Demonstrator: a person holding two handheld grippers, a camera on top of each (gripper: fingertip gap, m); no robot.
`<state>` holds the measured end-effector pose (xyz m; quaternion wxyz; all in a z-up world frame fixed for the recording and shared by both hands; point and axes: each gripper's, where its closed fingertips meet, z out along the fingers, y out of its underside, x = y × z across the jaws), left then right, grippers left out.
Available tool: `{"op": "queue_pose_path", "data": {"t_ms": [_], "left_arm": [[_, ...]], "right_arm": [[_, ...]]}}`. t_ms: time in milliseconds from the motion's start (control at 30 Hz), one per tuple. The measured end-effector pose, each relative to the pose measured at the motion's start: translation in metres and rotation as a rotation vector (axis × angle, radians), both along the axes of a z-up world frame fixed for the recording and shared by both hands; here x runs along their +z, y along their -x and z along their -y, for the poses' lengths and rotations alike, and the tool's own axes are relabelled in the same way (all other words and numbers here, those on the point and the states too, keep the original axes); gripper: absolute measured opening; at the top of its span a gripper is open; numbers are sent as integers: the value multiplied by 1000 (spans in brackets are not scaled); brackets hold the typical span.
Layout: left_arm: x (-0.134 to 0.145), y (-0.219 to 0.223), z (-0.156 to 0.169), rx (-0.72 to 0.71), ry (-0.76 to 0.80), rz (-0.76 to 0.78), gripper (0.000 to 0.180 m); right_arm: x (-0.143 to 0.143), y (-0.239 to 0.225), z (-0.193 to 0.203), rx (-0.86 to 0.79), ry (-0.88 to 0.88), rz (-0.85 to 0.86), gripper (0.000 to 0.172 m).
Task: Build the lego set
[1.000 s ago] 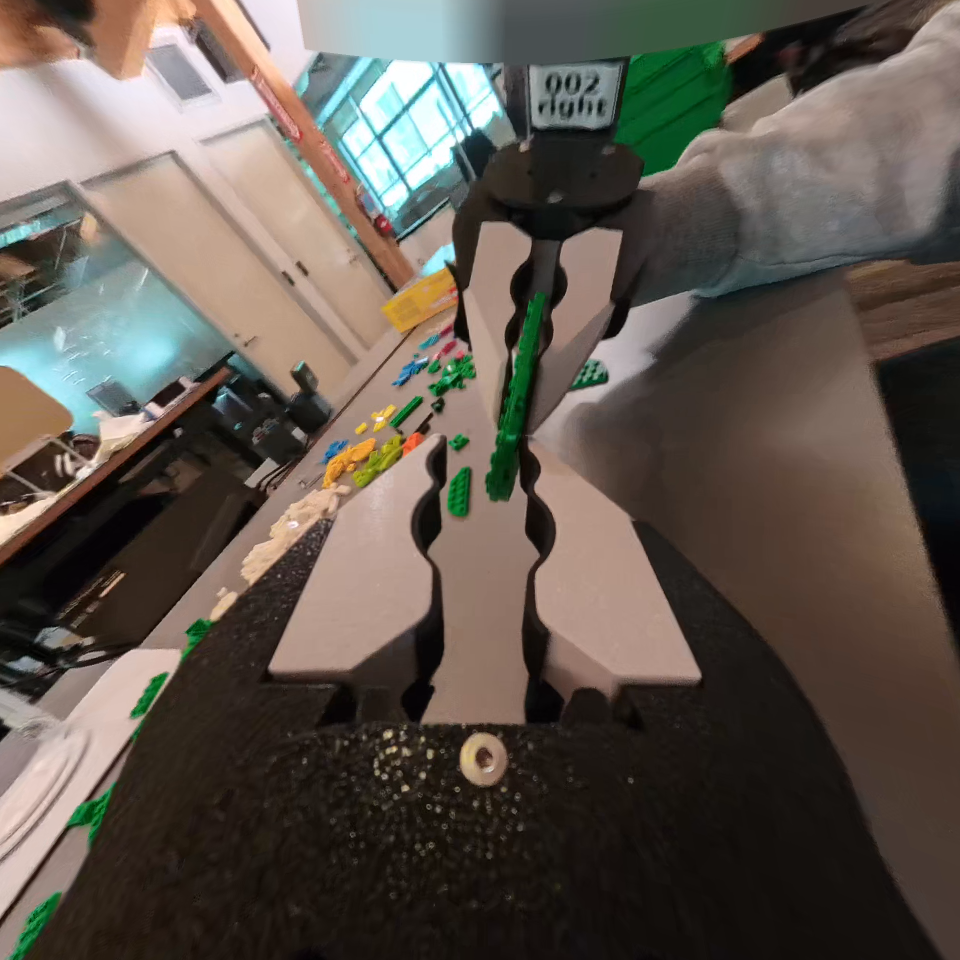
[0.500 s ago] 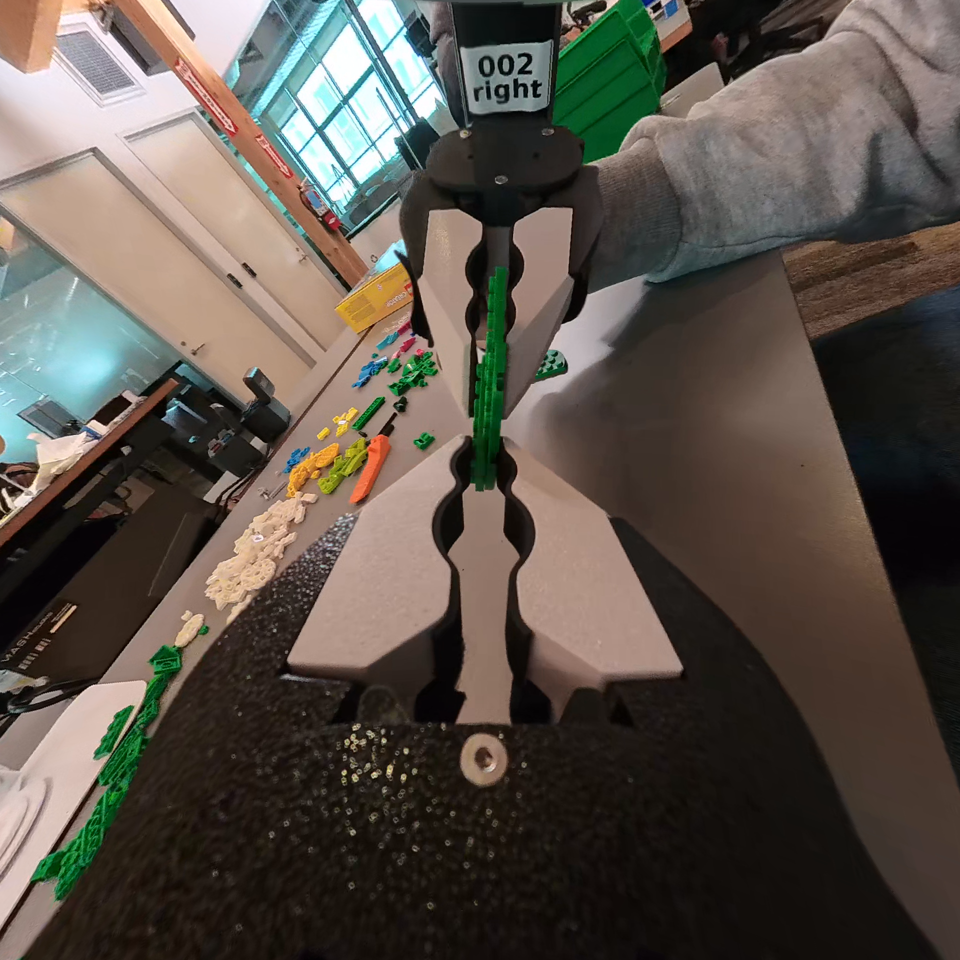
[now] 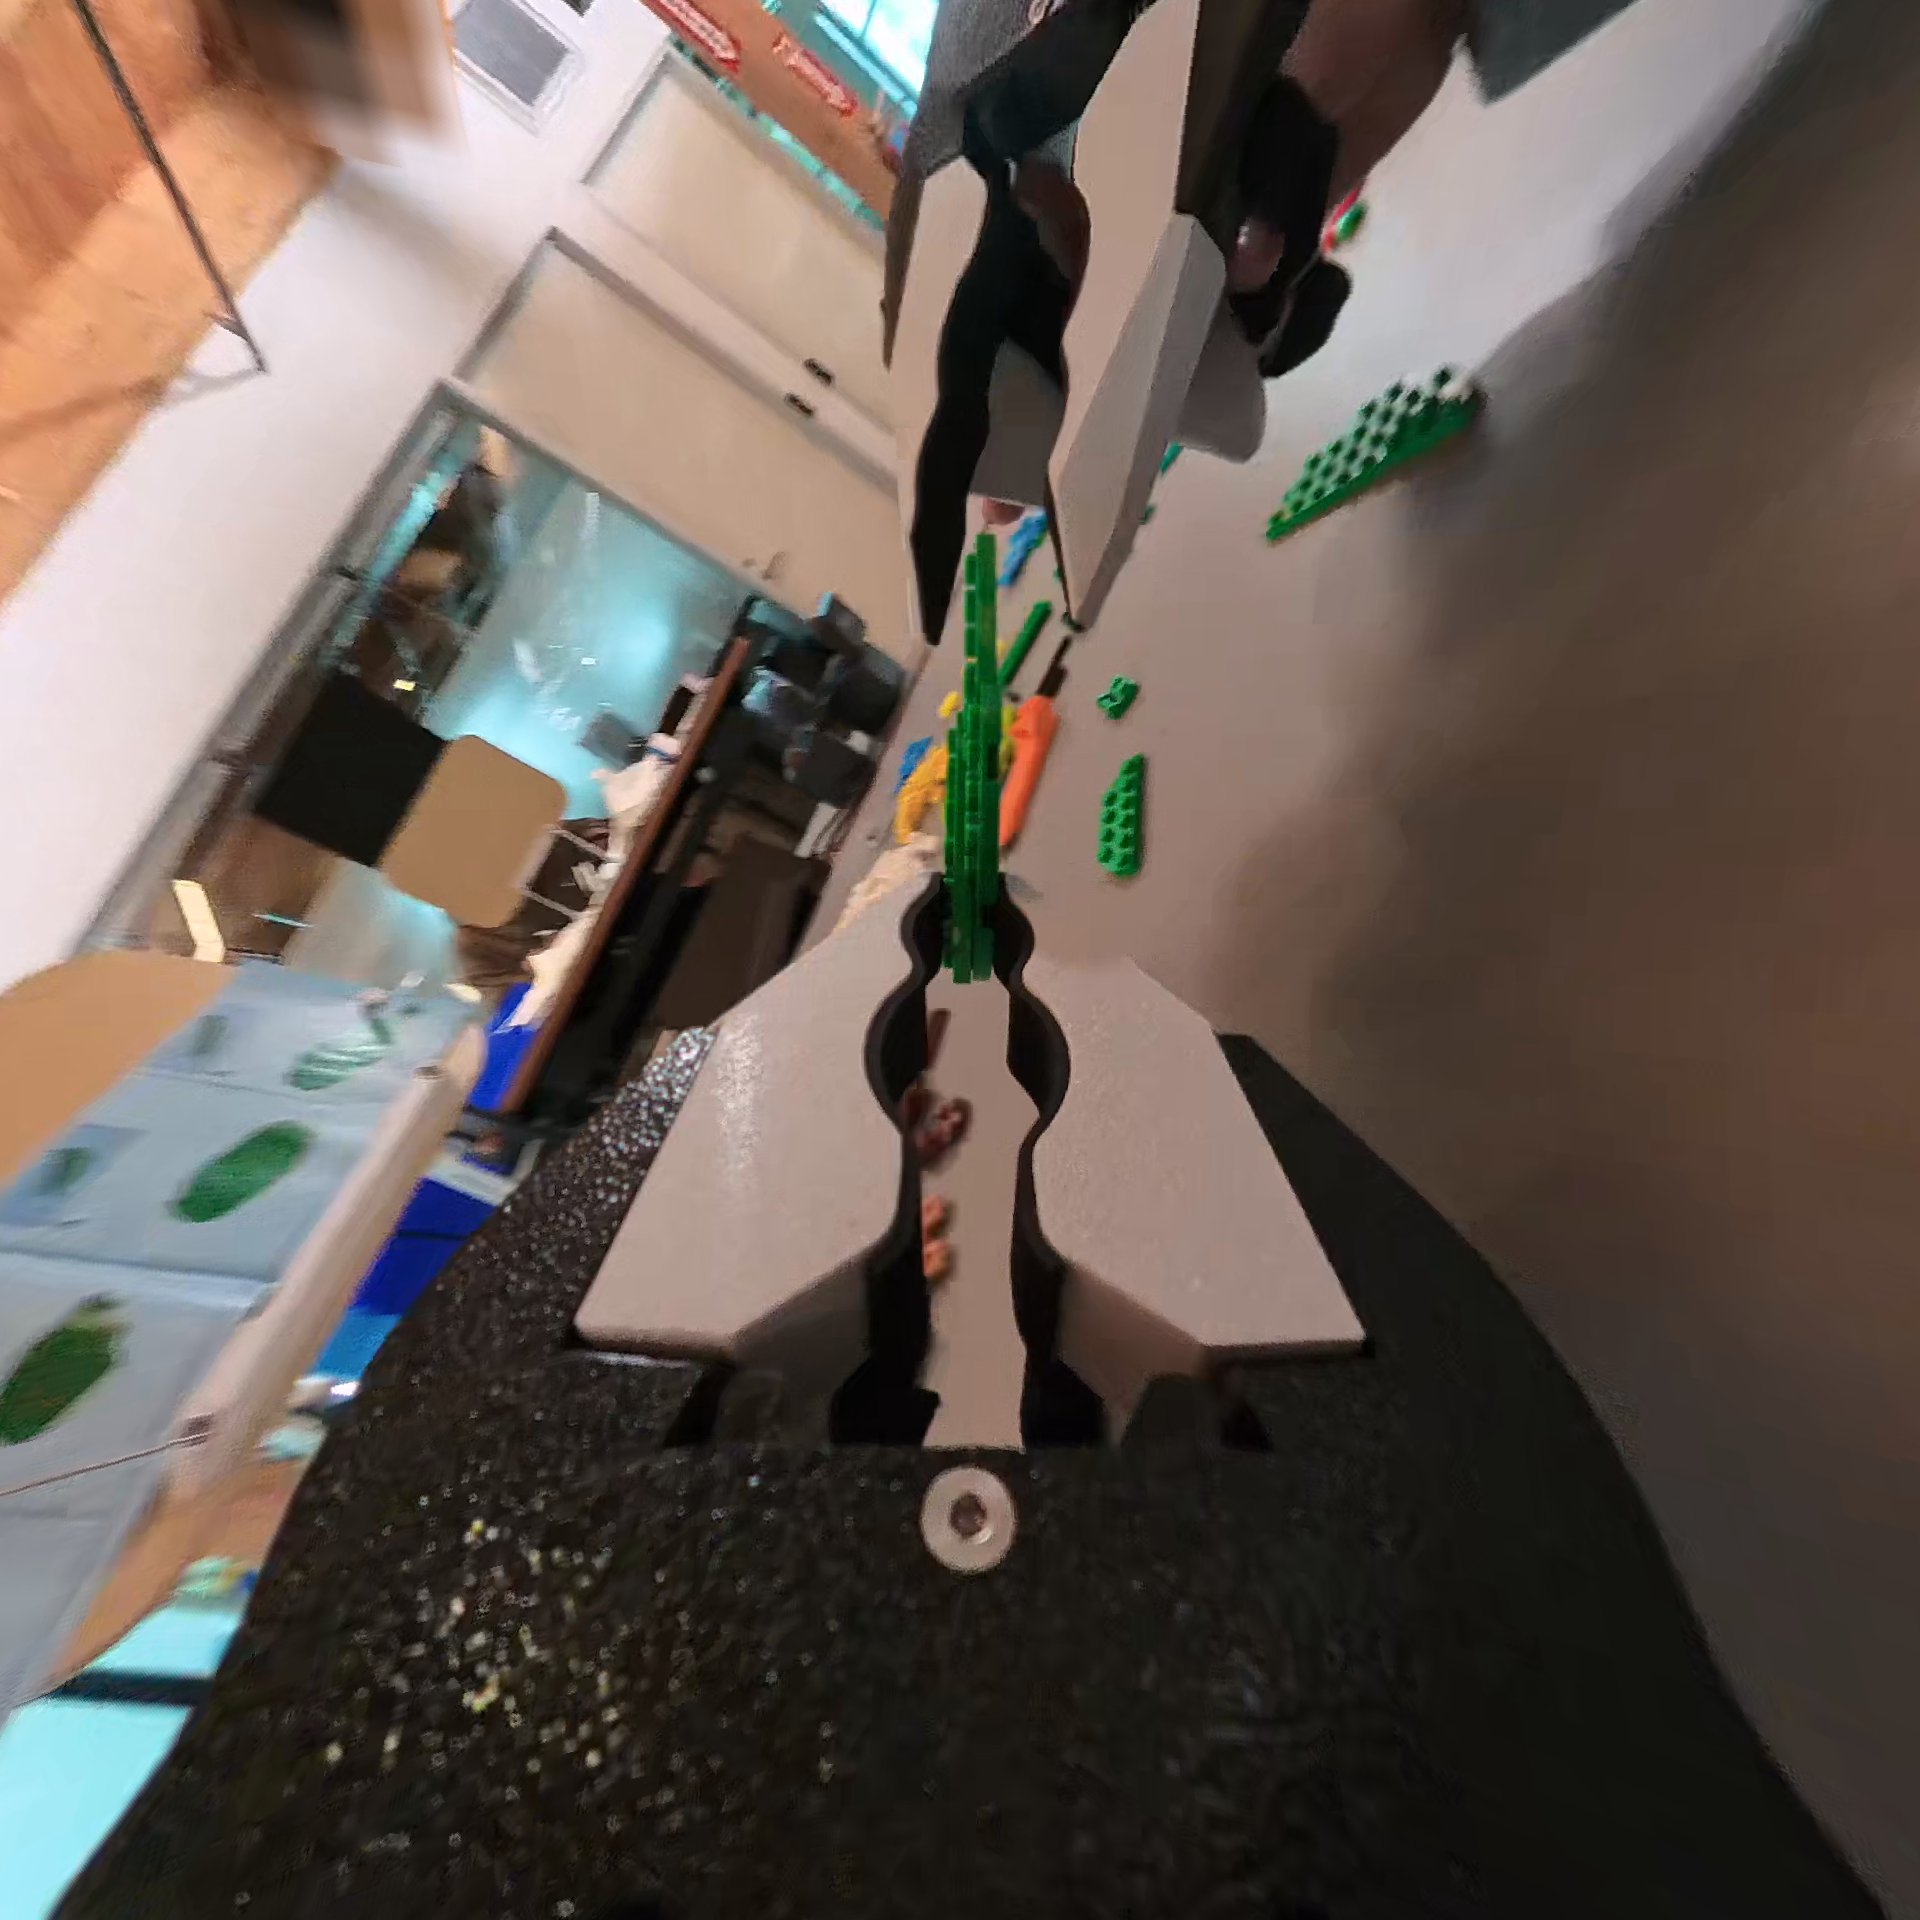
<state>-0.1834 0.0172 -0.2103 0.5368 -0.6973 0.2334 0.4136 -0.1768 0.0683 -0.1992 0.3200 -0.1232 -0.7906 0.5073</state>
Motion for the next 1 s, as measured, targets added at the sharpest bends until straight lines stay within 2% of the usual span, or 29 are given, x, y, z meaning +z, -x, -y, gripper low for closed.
{"op": "queue_pose_path", "data": {"t_ms": [67,133,200,267,633,1000], "left_arm": [[6,3,1,49,-20,-99,5],[11,4,2,79,-36,-161,5],[11,4,1,81,-50,-157,5],[5,8,-1,83,-27,-111,5],[12,13,1,116,-72,-103,5],[13,11,2,102,-83,-96,5]], "right_arm": [[11,12,-7,-87,-13,-146,34],[32,27,-22,-251,-8,-335,26],[58,31,-36,-400,64,-510,25],[72,26,-37,-433,153,-585,19],[70,36,-76,-586,471,-426,12],[68,36,-69,-573,404,-445,11]]}}
